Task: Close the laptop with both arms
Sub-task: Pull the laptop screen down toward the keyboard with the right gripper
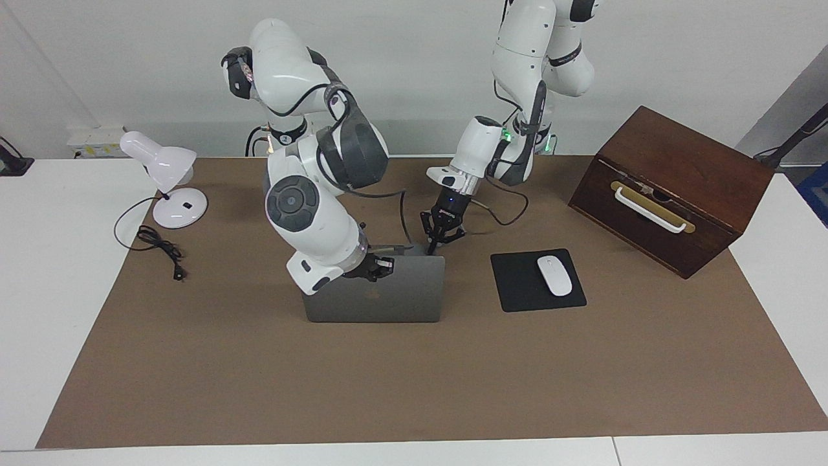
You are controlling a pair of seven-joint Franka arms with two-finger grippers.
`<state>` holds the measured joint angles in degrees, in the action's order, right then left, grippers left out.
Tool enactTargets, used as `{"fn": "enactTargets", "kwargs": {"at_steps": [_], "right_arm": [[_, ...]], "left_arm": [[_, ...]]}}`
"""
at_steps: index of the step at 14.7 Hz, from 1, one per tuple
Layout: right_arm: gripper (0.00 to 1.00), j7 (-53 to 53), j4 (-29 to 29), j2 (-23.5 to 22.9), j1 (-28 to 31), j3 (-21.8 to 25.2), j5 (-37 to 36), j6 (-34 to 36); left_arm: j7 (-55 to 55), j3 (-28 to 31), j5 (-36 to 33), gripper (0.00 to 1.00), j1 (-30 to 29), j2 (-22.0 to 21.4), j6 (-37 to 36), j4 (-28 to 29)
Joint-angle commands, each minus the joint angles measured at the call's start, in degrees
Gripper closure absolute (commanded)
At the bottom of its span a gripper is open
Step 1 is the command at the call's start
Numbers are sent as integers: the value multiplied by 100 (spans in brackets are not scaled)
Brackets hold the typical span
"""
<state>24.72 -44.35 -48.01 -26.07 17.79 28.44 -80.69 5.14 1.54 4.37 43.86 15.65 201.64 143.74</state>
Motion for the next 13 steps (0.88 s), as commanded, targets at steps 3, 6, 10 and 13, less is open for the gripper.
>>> {"fn": "enactTargets", "kwargs": {"at_steps": [3, 6, 10, 13], "right_arm": [[100, 384, -468, 29, -223, 49, 180, 115], [100, 384, -731, 72, -223, 31, 188, 115], [100, 393, -1214, 186, -241, 22, 285, 133], [100, 393, -1496, 257, -259, 23, 285, 124]], "left_arm": [[-119, 74, 55, 100, -9, 105, -187, 470], [-110, 74, 55, 100, 0, 105, -178, 479], [-110, 74, 55, 100, -9, 105, -187, 479], [-110, 74, 55, 100, -9, 105, -187, 470]]}}
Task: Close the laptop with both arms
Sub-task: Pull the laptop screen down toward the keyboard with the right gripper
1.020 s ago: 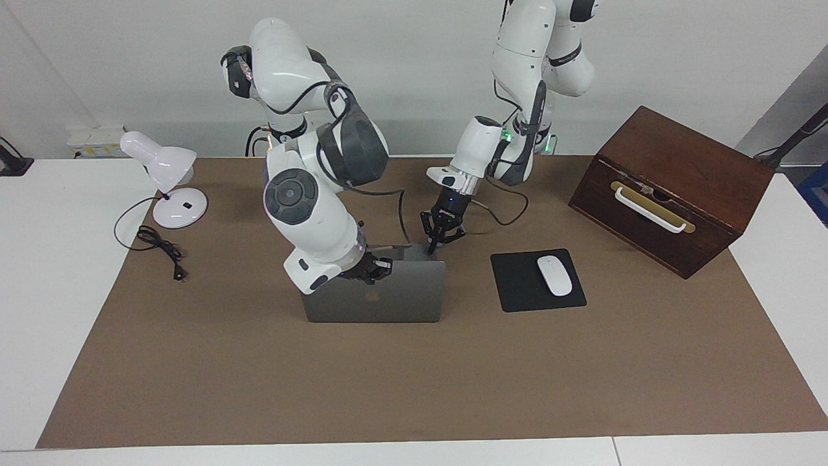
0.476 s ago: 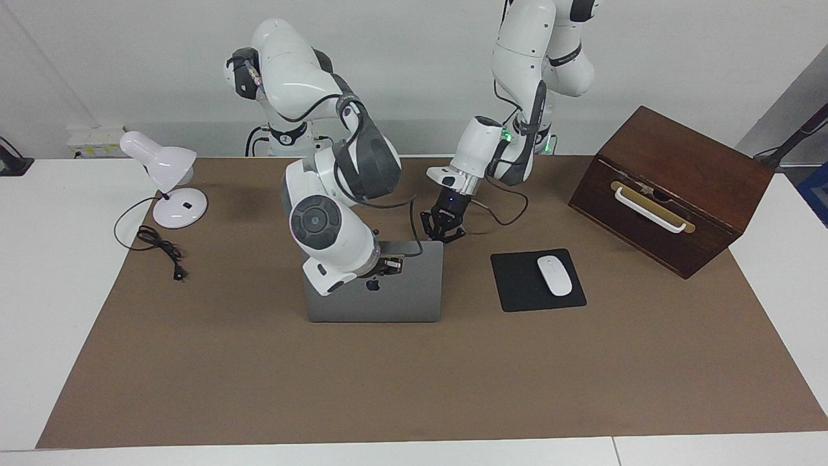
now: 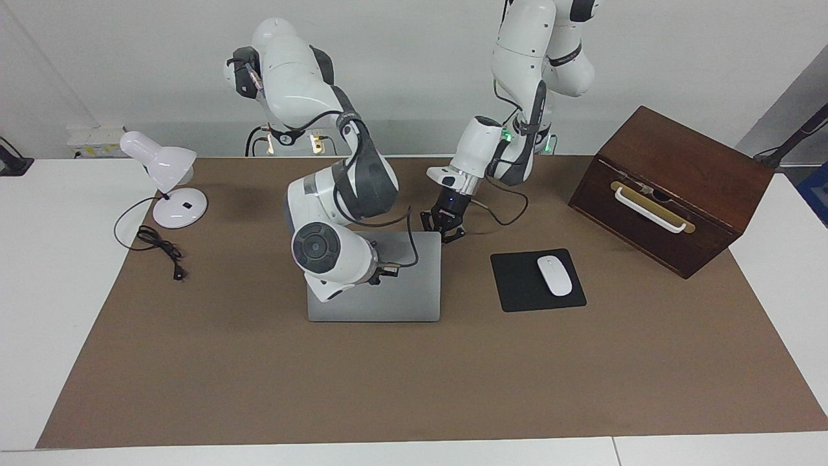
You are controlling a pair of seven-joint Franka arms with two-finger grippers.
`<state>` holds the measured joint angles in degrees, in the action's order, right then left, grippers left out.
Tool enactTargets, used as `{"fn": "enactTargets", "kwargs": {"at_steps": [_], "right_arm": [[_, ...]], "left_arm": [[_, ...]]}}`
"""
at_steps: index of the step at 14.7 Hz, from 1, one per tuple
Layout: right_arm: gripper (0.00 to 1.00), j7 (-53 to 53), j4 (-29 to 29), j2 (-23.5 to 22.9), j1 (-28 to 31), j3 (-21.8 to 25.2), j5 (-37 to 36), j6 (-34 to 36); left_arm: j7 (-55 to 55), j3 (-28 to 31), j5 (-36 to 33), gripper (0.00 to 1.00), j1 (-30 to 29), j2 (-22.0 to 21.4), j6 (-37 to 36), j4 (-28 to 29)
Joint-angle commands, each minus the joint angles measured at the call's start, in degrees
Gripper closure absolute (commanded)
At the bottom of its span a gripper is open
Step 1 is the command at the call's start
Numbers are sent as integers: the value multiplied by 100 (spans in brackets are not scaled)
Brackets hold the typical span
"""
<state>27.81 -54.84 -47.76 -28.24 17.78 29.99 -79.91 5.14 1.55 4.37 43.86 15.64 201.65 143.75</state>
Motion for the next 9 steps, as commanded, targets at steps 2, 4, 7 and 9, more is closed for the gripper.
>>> {"fn": "enactTargets", "kwargs": {"at_steps": [2, 4, 7, 9], "right_arm": [[100, 85, -589, 267, -50, 24, 130, 46], [100, 76, -712, 293, -103, 33, 139, 37], [100, 85, -817, 346, -120, 33, 139, 28], [100, 93, -914, 355, -155, 41, 139, 28]], "left_arm": [[-101, 74, 55, 100, -9, 105, -187, 470], [-101, 74, 55, 100, -9, 105, -231, 478], [-92, 74, 55, 100, -9, 105, -249, 469], [-92, 74, 55, 100, -18, 97, -292, 469]]}}
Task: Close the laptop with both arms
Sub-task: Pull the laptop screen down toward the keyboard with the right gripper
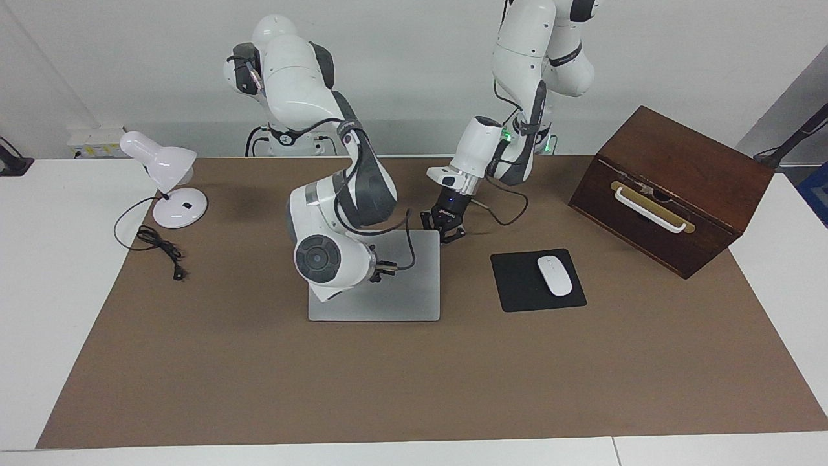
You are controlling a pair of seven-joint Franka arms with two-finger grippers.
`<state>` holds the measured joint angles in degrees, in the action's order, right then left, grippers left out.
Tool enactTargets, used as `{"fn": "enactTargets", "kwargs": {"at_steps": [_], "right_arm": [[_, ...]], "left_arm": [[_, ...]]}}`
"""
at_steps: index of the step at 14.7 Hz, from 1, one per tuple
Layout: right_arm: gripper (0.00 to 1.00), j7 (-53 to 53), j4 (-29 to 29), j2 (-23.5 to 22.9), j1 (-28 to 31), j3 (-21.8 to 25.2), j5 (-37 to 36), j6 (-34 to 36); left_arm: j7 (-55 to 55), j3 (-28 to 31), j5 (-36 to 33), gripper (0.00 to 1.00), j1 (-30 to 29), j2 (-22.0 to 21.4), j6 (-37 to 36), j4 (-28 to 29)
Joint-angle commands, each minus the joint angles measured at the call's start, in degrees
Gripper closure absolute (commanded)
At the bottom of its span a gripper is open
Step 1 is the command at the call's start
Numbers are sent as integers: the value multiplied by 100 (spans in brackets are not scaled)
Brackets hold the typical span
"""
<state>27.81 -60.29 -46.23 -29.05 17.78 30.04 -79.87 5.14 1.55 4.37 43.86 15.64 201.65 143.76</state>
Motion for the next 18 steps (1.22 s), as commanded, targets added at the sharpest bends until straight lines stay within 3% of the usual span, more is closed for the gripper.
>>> {"fn": "enactTargets", "kwargs": {"at_steps": [1, 18], "right_arm": [[100, 146, -379, 202, -84, 41, 134, 25], [100, 208, -669, 308, -84, 120, 222, 200]], "left_arm": [[-92, 73, 55, 100, -18, 97, -310, 469], [-57, 73, 55, 100, -18, 88, -389, 460]]}}
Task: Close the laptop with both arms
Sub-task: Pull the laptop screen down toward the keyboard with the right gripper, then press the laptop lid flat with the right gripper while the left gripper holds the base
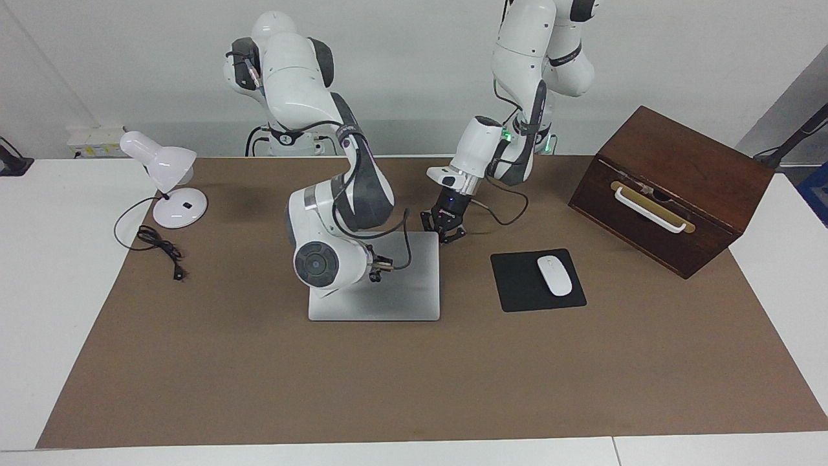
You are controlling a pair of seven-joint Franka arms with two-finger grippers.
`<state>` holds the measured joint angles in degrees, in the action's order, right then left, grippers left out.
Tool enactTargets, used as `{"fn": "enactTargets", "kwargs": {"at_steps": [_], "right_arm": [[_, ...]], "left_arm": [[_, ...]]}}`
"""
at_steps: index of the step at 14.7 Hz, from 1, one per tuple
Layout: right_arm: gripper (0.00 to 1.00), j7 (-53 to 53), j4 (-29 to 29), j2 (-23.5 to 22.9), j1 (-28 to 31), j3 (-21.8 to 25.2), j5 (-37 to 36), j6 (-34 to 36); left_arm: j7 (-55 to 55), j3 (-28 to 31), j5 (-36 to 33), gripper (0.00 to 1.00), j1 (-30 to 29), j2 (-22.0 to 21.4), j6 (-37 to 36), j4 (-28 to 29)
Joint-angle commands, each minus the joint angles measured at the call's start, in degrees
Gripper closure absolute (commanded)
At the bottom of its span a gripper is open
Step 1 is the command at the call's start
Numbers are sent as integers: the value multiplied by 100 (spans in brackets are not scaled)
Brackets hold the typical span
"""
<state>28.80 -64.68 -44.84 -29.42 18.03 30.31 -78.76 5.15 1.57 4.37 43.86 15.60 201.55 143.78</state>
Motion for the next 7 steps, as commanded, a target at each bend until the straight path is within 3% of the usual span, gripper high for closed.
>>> {"fn": "enactTargets", "kwargs": {"at_steps": [1, 7], "right_arm": [[100, 108, -265, 178, -47, 113, 195, 124], [100, 117, -624, 301, -47, 104, 204, 107]], "left_arm": [[-58, 72, 55, 100, -26, 93, -379, 458], [-40, 72, 55, 100, -26, 93, -379, 449]]}}
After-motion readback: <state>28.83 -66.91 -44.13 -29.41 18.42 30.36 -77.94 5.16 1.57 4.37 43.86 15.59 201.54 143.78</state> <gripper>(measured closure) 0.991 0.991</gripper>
